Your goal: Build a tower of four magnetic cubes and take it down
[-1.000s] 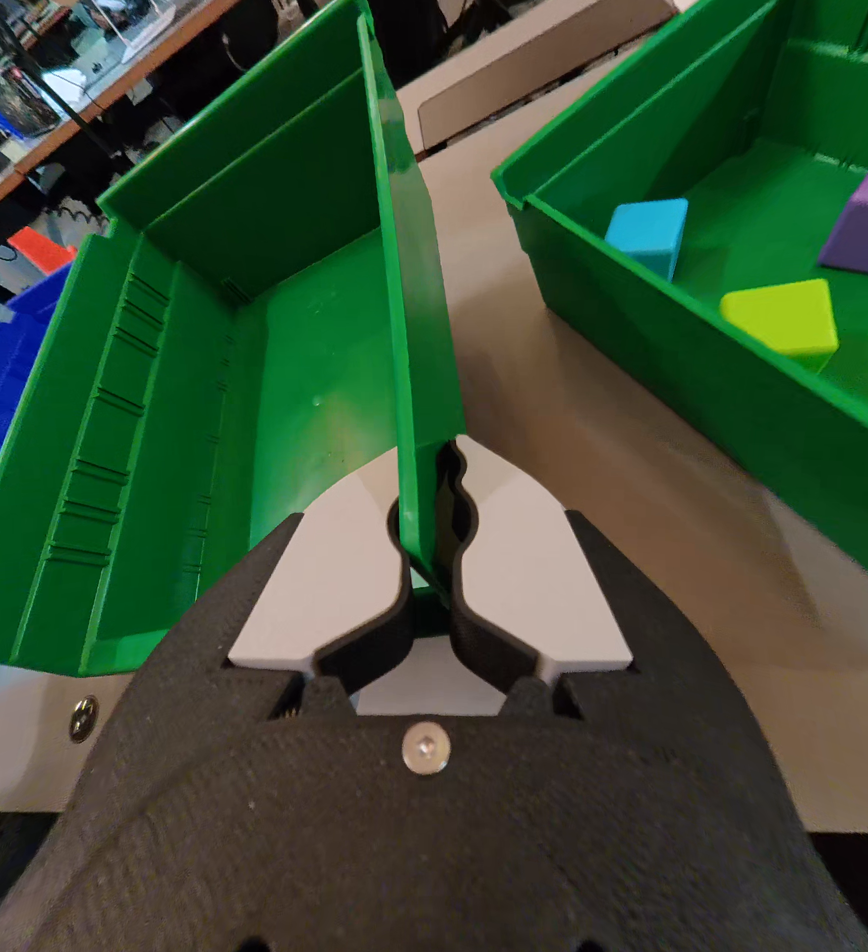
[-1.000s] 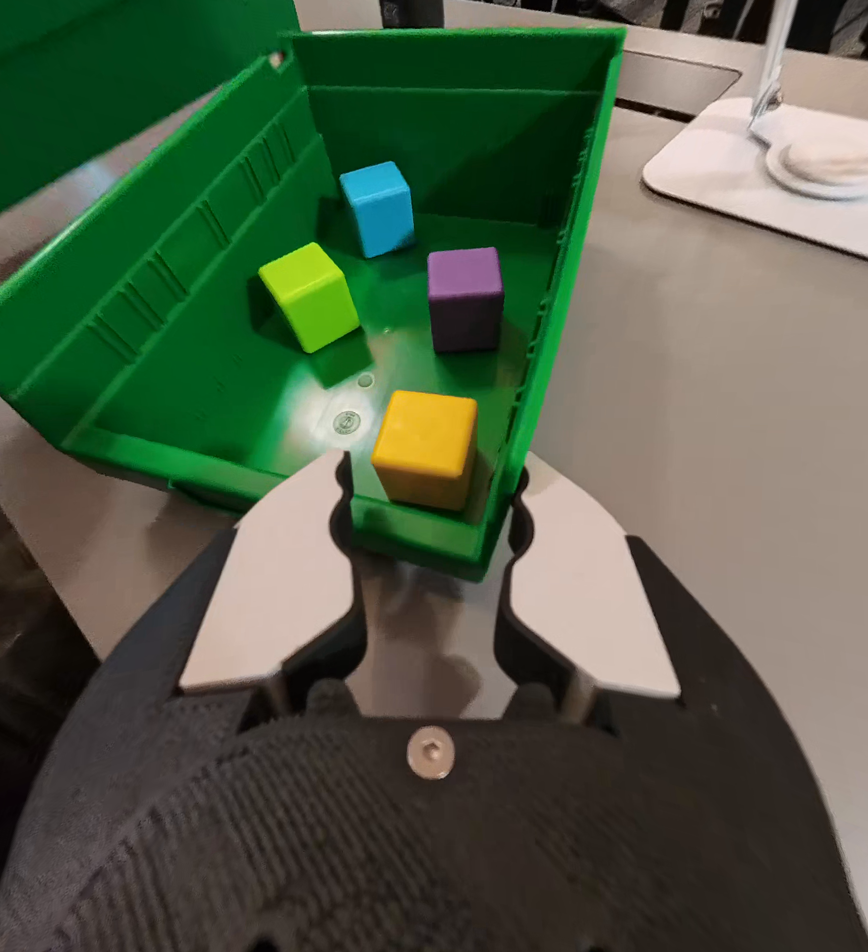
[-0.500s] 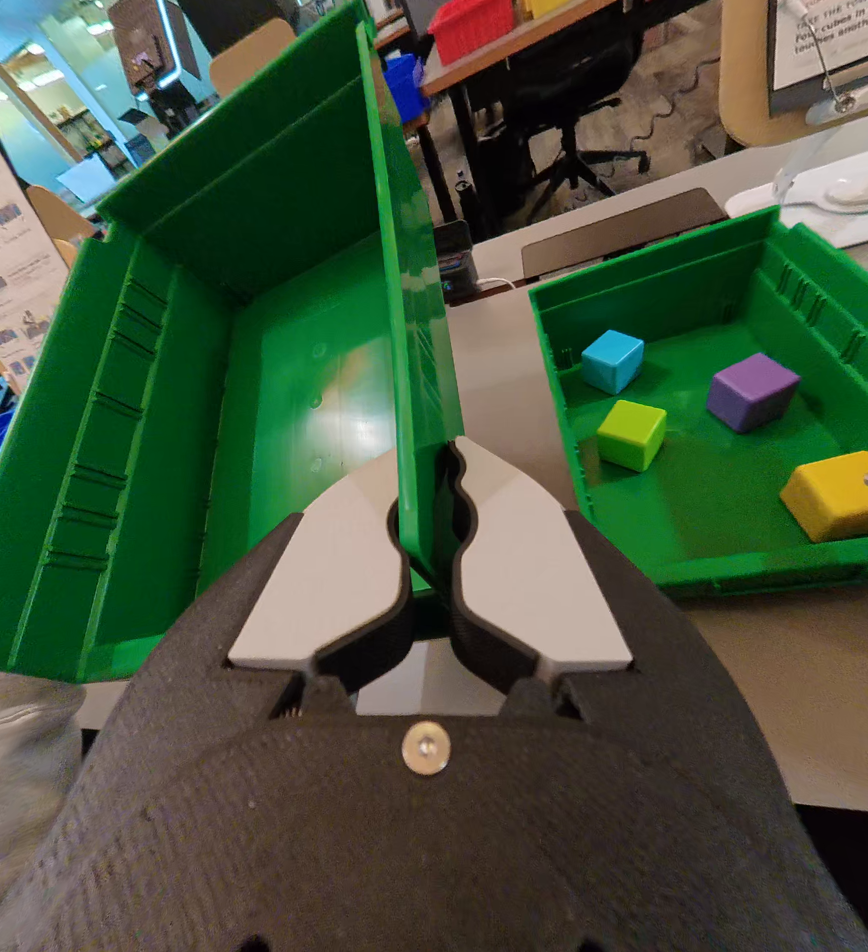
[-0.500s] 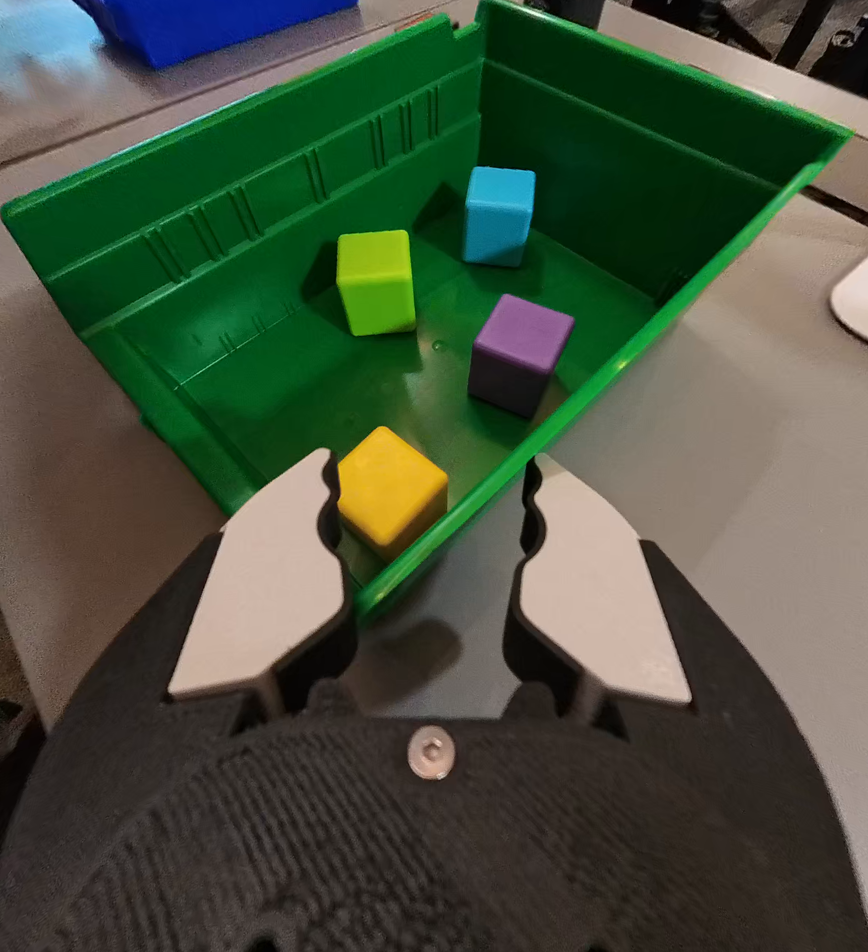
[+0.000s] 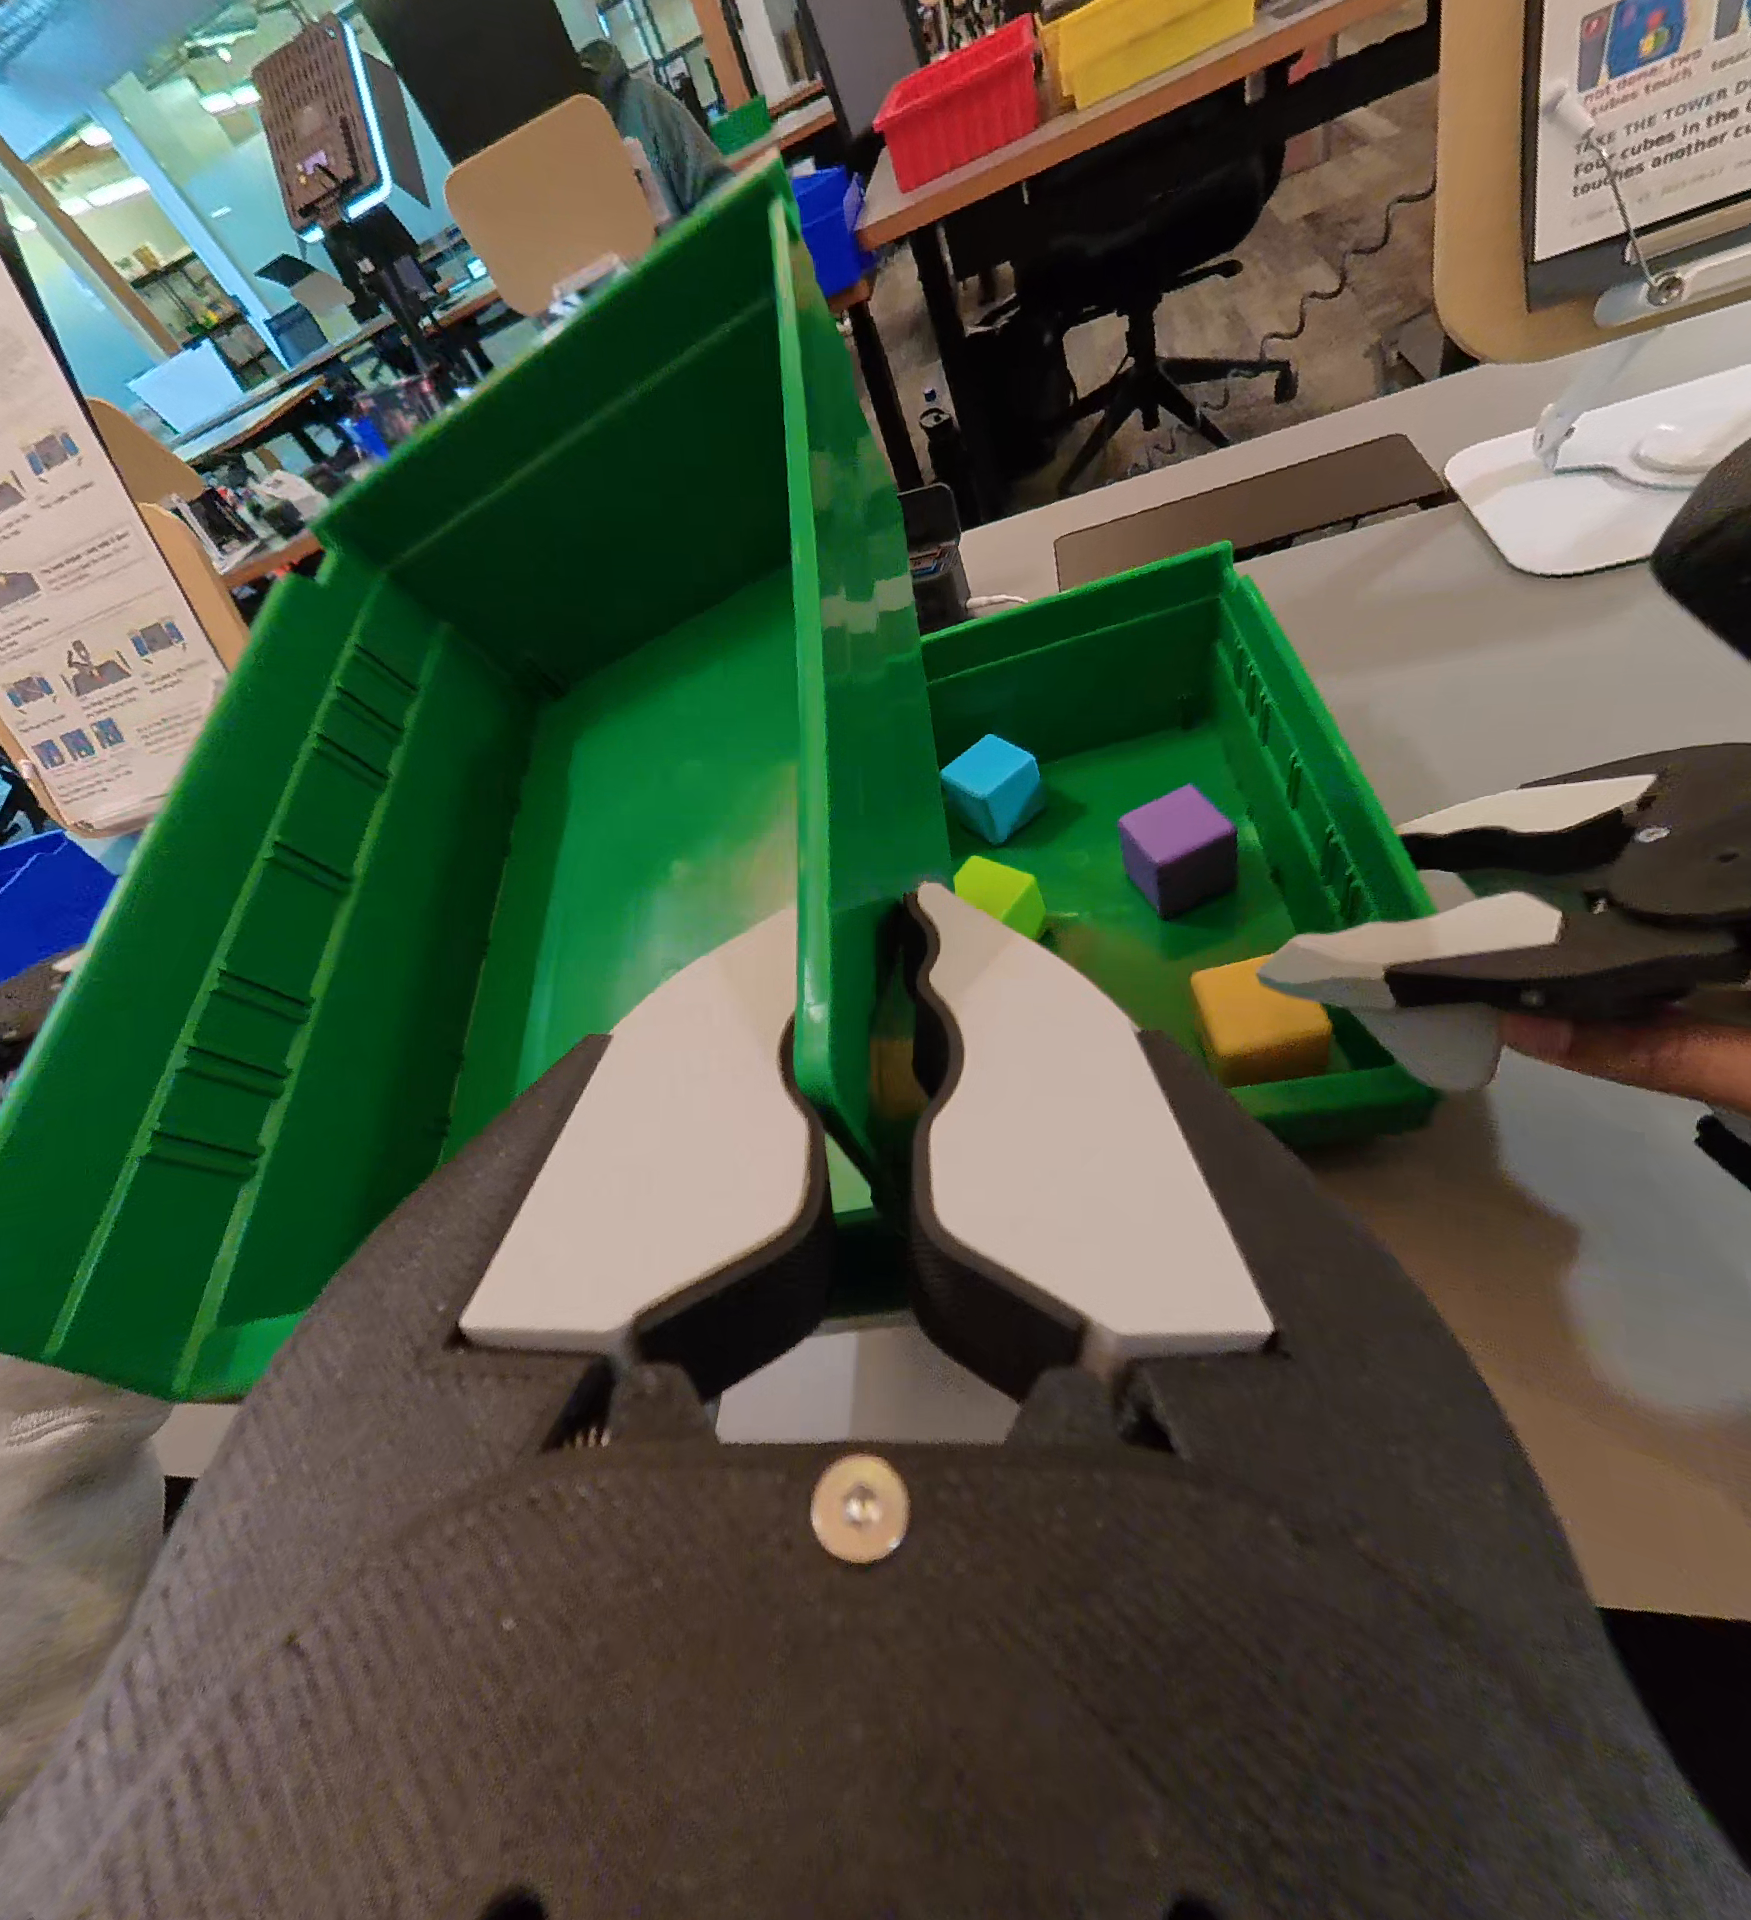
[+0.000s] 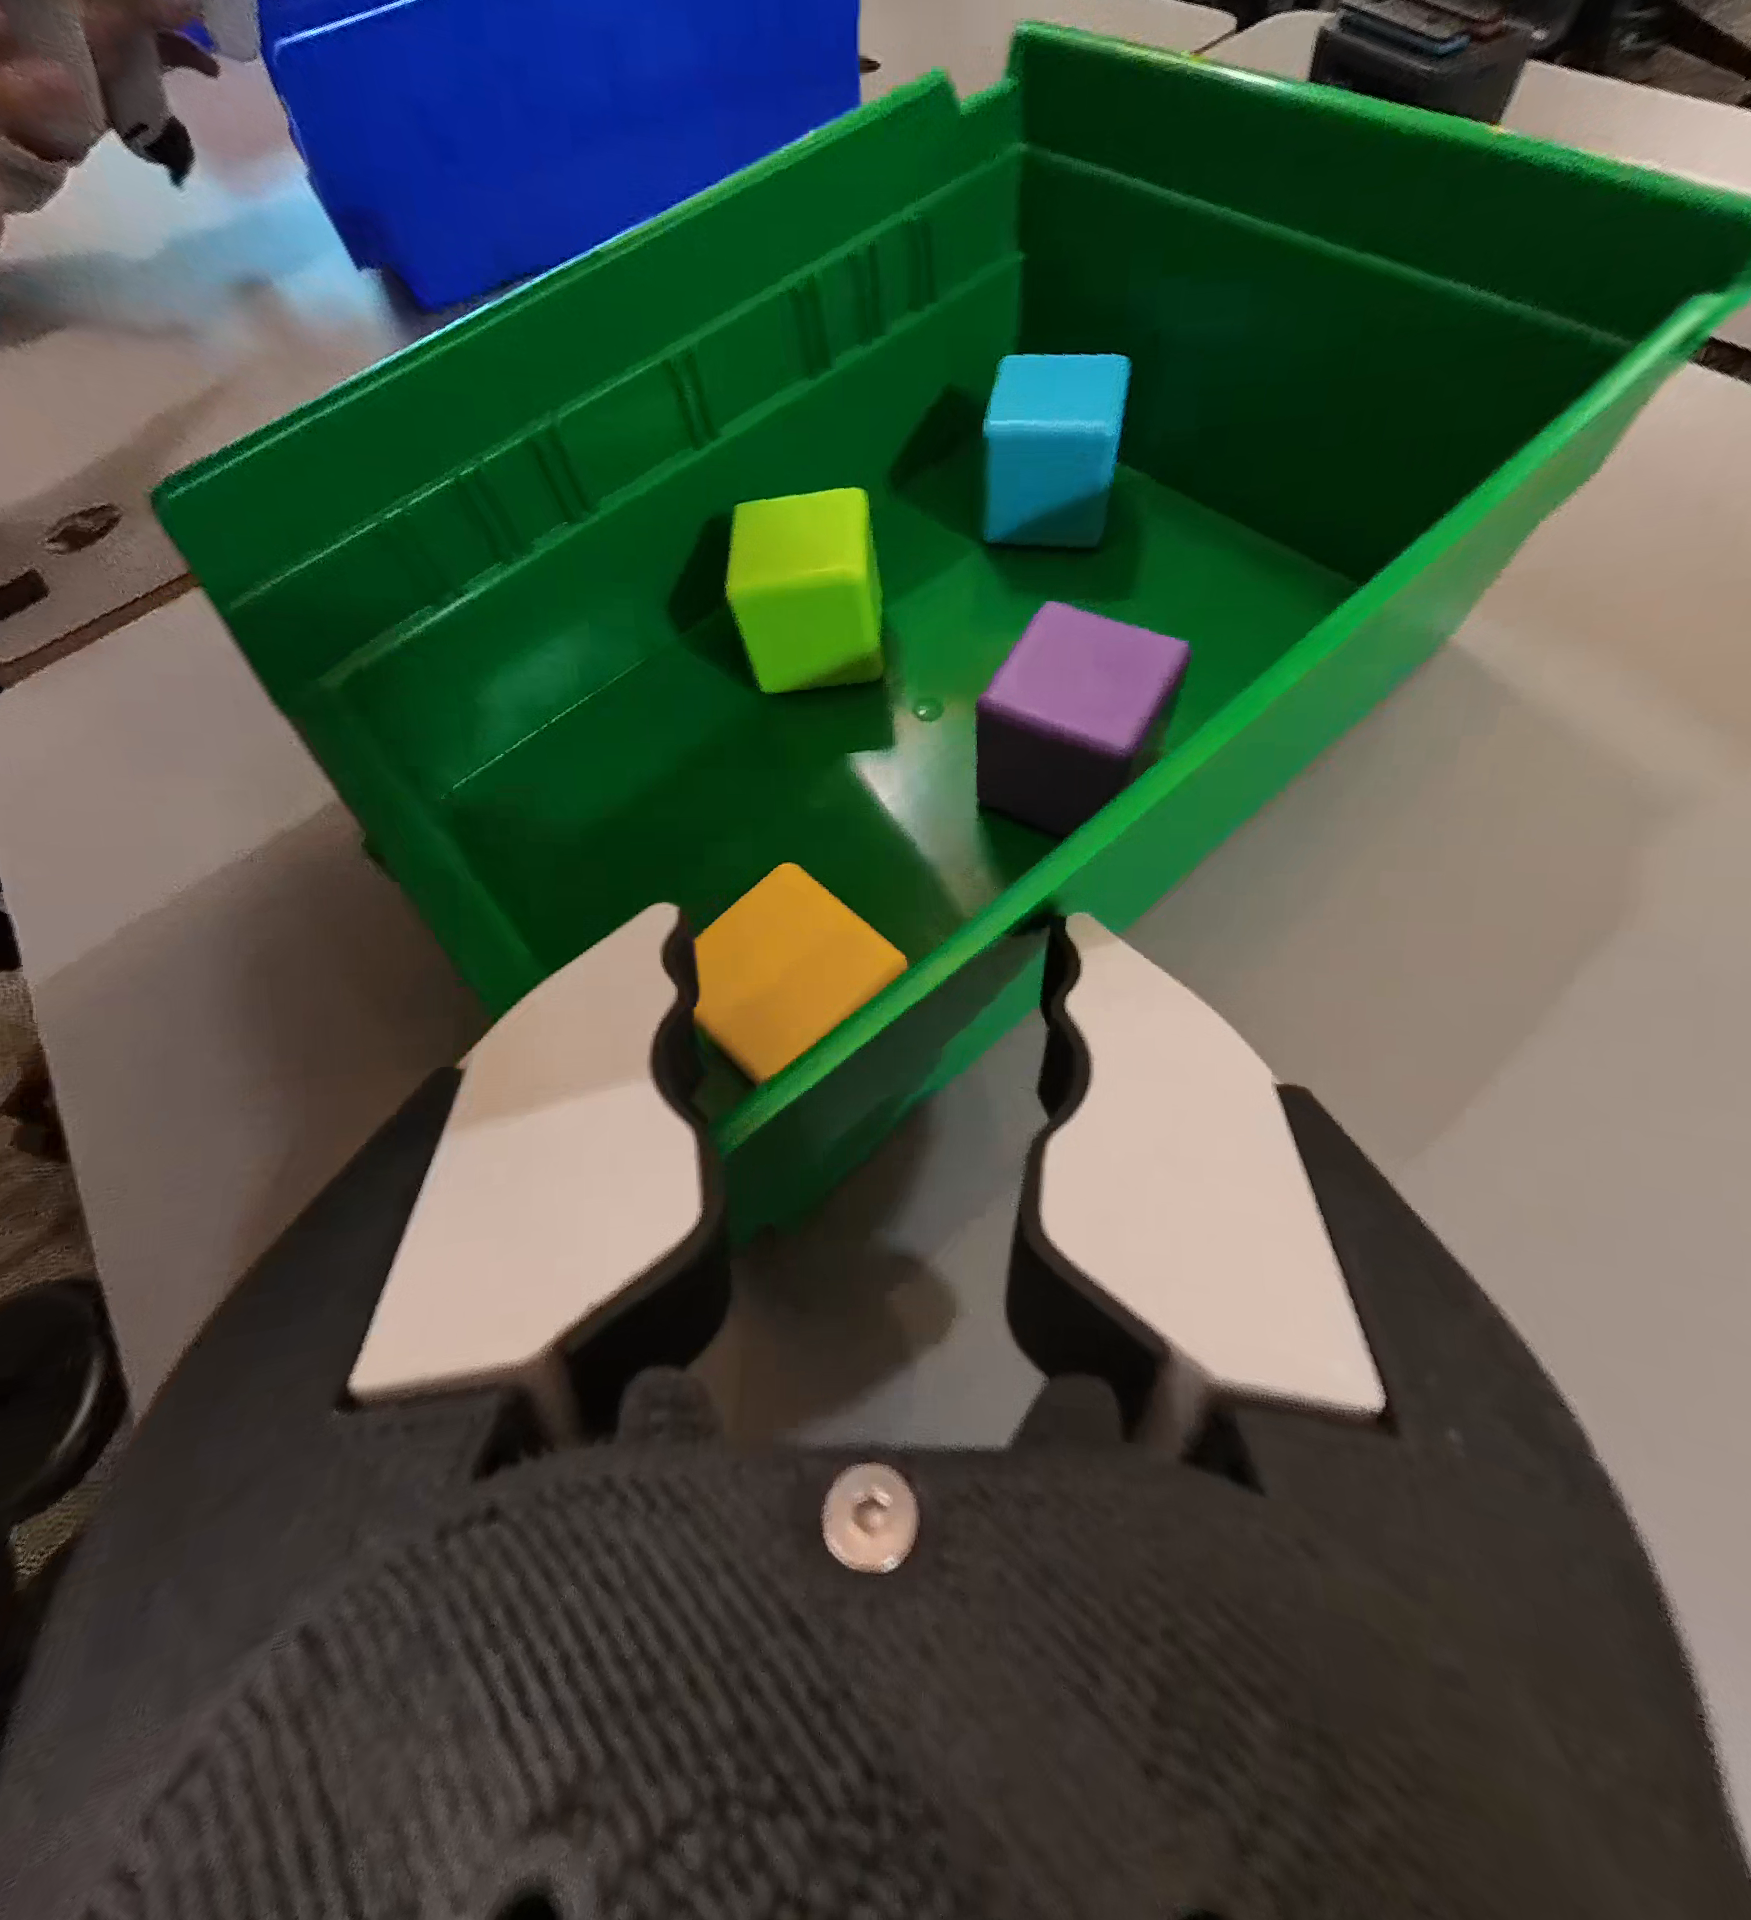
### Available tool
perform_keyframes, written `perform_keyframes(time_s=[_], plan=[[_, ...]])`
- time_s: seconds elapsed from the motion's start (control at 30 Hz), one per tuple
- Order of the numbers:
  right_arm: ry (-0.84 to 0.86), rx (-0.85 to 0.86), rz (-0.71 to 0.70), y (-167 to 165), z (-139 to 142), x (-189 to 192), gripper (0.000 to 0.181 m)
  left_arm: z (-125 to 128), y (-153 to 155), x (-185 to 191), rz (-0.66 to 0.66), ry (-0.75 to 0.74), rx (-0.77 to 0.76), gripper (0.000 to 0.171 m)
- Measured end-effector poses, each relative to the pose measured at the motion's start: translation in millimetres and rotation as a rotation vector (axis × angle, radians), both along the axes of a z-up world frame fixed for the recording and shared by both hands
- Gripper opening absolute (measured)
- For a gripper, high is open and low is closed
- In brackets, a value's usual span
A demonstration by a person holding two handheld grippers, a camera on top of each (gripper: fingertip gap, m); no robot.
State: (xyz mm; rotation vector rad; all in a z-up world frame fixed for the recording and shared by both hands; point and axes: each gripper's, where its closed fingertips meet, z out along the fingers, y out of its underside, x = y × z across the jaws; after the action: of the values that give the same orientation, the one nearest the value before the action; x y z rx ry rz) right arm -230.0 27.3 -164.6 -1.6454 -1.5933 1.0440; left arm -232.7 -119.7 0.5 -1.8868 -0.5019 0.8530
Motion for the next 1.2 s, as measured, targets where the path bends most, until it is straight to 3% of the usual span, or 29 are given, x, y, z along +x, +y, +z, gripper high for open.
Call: perform_keyframes(time_s=[0.13,0.23,0.33,0.5,0.6,0.77,0.97,1.07,1.2], plan=[[0.044,0.008,0.004,2,13,7,0.064,-1,4,3,-0.029,0.003,0.002,0.007],[0.076,-0.052,-0.005,10,24,23,0.061,-18,14,0,-0.021,-0.072,0.006,0.003],[0.133,-0.097,-0.01,19,41,44,0.06,-24,19,-6,-0.005,-0.007,-0.031,0.003],[0.177,-0.069,-0.028,51,72,89,0.06,-1,18,6,-0.044,0.002,0.039,0.004],[0.182,-0.019,-0.064,82,83,129,0.06,12,32,28,-0.115,-0.006,0.062,0.003],[0.187,0.016,-0.191,143,84,214,0.059,27,91,95,-0.324,0.034,0.054,0.003],[0.191,-0.002,-0.446,220,55,332,0.06,26,179,220,-0.655,0.041,-0.01,0.004],[0.194,-0.012,-0.593,257,45,387,0.055,4,228,280,-0.807,0.026,-0.072,0.004],[0.281,-0.162,-0.723,277,45,433,0.055,-47,288,343,-0.942,-0.026,-0.156,0.004]])
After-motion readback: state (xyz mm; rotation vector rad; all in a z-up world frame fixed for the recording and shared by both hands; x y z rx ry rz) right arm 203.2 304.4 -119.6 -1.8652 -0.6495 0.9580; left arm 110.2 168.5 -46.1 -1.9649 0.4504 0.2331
